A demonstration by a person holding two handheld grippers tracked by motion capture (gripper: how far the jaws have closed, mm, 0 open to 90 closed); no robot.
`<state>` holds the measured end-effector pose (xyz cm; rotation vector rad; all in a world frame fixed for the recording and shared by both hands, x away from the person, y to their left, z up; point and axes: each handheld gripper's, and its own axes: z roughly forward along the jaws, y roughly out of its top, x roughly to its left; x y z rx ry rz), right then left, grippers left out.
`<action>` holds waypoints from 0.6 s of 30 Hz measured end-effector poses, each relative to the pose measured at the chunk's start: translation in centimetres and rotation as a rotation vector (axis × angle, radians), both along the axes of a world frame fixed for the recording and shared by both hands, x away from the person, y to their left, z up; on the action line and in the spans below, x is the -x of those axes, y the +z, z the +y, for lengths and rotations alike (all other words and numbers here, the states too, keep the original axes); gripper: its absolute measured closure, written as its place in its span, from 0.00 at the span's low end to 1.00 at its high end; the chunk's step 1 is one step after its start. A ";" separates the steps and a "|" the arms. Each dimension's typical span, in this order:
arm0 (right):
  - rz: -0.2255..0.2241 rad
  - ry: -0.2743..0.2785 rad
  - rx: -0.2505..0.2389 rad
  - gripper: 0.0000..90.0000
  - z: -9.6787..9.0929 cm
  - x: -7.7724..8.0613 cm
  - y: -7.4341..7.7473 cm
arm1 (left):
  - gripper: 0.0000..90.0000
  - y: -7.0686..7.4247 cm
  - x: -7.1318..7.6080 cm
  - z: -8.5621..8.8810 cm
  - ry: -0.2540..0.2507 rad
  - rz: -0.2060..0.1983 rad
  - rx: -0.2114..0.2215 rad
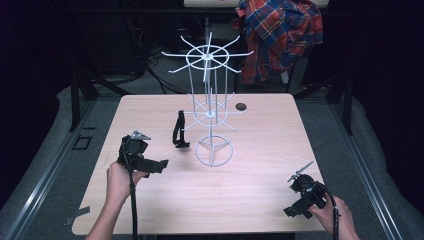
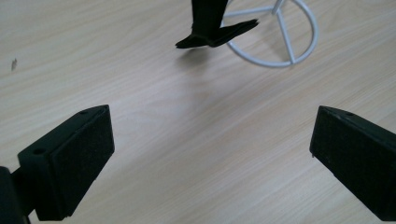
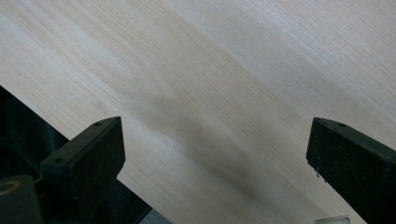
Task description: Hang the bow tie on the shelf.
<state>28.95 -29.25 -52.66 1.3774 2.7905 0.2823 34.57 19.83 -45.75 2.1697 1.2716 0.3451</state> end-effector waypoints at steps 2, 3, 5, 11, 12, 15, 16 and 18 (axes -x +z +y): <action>-0.003 -0.012 -0.016 0.04 0.0 0.1 0.0 | 0.00 -0.5 0.3 0.3 0.004 0.009 -0.018; -0.008 -0.013 -0.016 0.04 0.0 0.1 0.0 | 0.00 -0.8 0.4 0.3 0.007 0.015 -0.021; -0.011 -0.016 -0.023 0.04 0.0 0.1 0.0 | 0.00 -1.5 0.8 0.5 0.003 0.038 -0.046; -0.006 0.006 -0.009 0.05 0.1 0.1 0.1 | 0.00 -2.6 1.8 0.8 -0.009 0.071 -0.093; -0.006 0.006 -0.009 0.05 0.1 0.1 0.1 | 0.00 -2.8 2.0 0.9 -0.008 0.077 -0.094; -0.008 0.012 -0.006 0.05 0.1 0.1 0.2 | 0.00 -3.8 2.7 1.2 -0.012 0.108 -0.114; -0.008 0.012 -0.006 0.05 0.1 0.1 0.2 | 0.00 -4.0 2.8 1.3 -0.013 0.115 -0.115; -0.009 0.005 -0.013 0.05 0.3 0.2 0.2 | 0.00 -4.4 2.9 1.4 -0.015 0.129 -0.117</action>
